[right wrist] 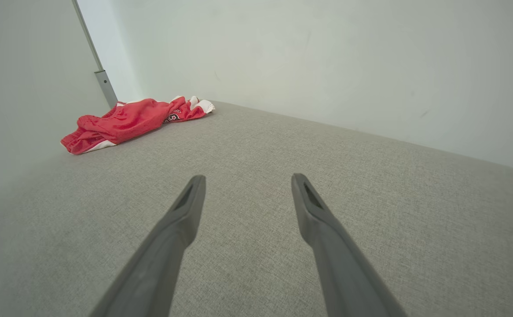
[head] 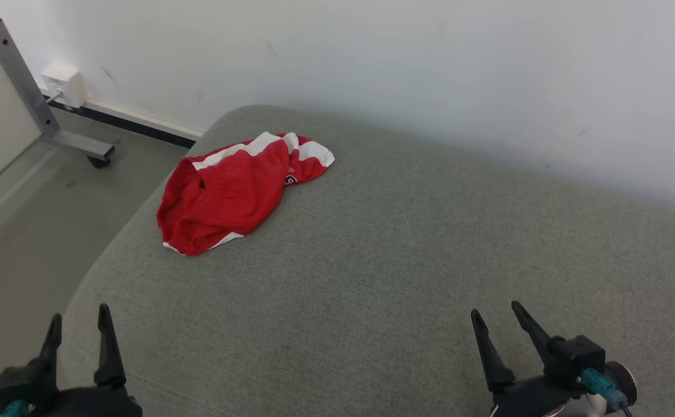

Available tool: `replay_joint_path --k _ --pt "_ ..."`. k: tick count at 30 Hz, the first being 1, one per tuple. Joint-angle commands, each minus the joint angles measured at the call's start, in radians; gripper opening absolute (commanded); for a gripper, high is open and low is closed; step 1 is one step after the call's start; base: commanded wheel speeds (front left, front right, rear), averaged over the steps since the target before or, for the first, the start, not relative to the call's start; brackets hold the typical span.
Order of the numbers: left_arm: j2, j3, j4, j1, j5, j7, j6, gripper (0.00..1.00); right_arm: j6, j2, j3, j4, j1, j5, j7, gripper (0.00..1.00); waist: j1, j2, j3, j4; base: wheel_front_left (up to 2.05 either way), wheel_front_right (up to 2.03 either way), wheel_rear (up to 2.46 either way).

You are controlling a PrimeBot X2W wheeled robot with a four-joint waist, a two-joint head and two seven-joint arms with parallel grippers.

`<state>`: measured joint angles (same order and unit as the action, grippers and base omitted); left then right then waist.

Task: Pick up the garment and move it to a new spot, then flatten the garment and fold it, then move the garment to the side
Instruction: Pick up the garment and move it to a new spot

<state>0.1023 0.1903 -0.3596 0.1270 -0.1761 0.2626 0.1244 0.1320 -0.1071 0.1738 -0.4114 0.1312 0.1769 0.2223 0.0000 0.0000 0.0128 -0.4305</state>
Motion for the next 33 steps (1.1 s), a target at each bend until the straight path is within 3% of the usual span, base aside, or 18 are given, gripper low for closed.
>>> replay_joint_path --k 1,11,19,26,30,33 --pt "0.006 0.007 -0.023 0.058 -0.018 0.003 0.005 1.0 -0.003 -0.018 0.006 0.022 0.02 -0.01 -0.014 1.0 0.0 0.0 -0.095 0.064 0.0 0.0 0.0" --pt "0.048 0.027 -0.207 0.348 -0.095 -0.018 0.005 1.0 -0.003 -0.089 0.026 0.183 0.091 -0.04 -0.091 1.0 0.0 0.0 -0.321 0.195 0.0 0.0 0.0" --pt "0.107 0.065 -0.366 0.588 -0.216 -0.158 0.008 1.0 -0.003 -0.129 0.014 0.357 0.116 -0.066 -0.159 1.0 0.0 0.0 -0.488 0.282 0.0 0.0 0.0" --pt "0.174 0.1 -0.465 0.733 -0.342 -0.464 -0.006 1.0 -0.003 -0.133 -0.015 0.467 0.093 -0.083 -0.187 1.0 0.0 0.0 -0.577 0.321 0.0 0.0 0.0" --pt "0.24 0.122 -0.481 0.789 -0.37 -0.637 -0.05 1.0 -0.003 -0.123 -0.023 0.505 0.082 -0.09 -0.192 1.0 0.0 0.0 -0.612 0.337 0.0 0.0 0.0" --pt "0.251 0.114 -0.457 0.786 -0.362 -0.73 -0.108 1.0 -0.003 -0.117 -0.025 0.519 0.074 -0.094 -0.19 1.0 0.0 0.0 -0.624 0.347 0.0 0.0 0.0"
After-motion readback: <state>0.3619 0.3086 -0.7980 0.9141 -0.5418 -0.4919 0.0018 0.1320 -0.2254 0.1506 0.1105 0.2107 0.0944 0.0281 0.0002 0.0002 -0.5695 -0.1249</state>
